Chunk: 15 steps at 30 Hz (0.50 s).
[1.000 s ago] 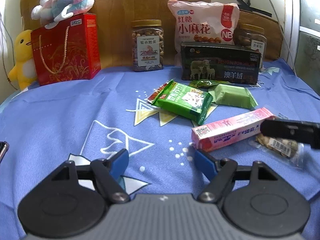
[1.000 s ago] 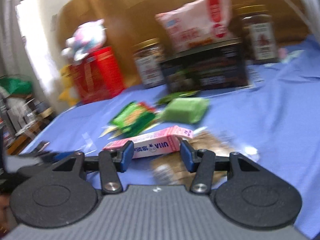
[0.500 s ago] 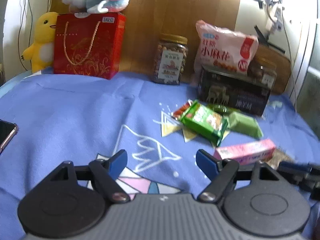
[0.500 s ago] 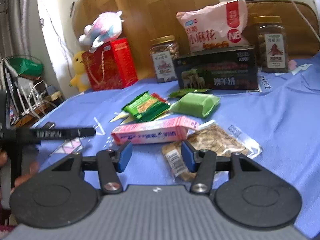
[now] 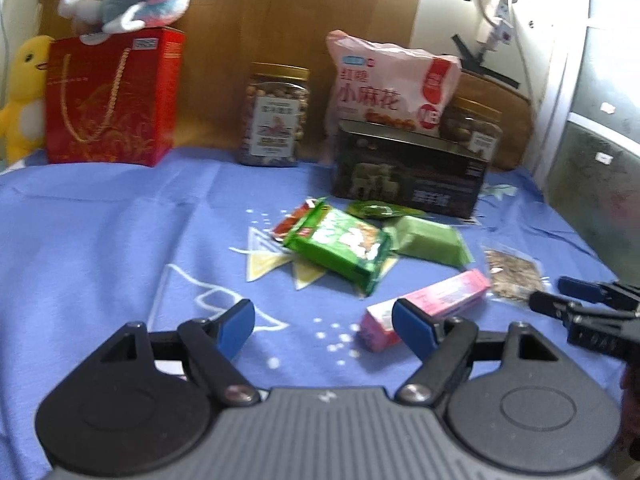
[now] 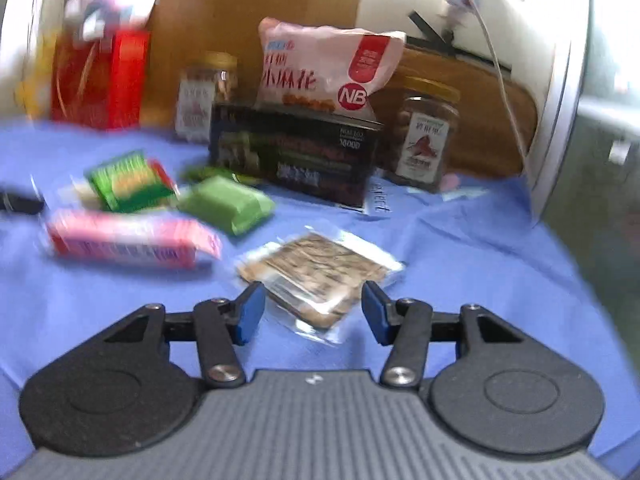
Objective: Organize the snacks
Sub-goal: 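Move the left tool to the pink candy box and grasp it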
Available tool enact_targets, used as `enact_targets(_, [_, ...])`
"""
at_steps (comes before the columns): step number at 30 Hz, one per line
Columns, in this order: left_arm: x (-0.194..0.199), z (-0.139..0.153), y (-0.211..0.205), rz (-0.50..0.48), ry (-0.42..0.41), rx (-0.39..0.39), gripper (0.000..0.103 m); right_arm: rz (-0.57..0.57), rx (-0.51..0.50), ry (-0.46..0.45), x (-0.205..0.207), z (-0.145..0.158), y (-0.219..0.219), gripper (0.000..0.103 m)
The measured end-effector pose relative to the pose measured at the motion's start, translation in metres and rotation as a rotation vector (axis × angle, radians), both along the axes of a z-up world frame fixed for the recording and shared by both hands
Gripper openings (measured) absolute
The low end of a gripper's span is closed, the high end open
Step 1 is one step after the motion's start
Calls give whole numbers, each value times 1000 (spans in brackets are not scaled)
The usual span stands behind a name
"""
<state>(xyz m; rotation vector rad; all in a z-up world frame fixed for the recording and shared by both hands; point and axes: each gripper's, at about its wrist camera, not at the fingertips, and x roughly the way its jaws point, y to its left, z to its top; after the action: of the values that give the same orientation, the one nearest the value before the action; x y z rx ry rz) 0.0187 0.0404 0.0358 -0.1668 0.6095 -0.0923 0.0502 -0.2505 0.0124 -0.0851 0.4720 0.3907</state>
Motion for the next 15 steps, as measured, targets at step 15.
enact_targets(15, [15,-12,-2,-43,105,-134,53,247,223,205,35,-1,43,58])
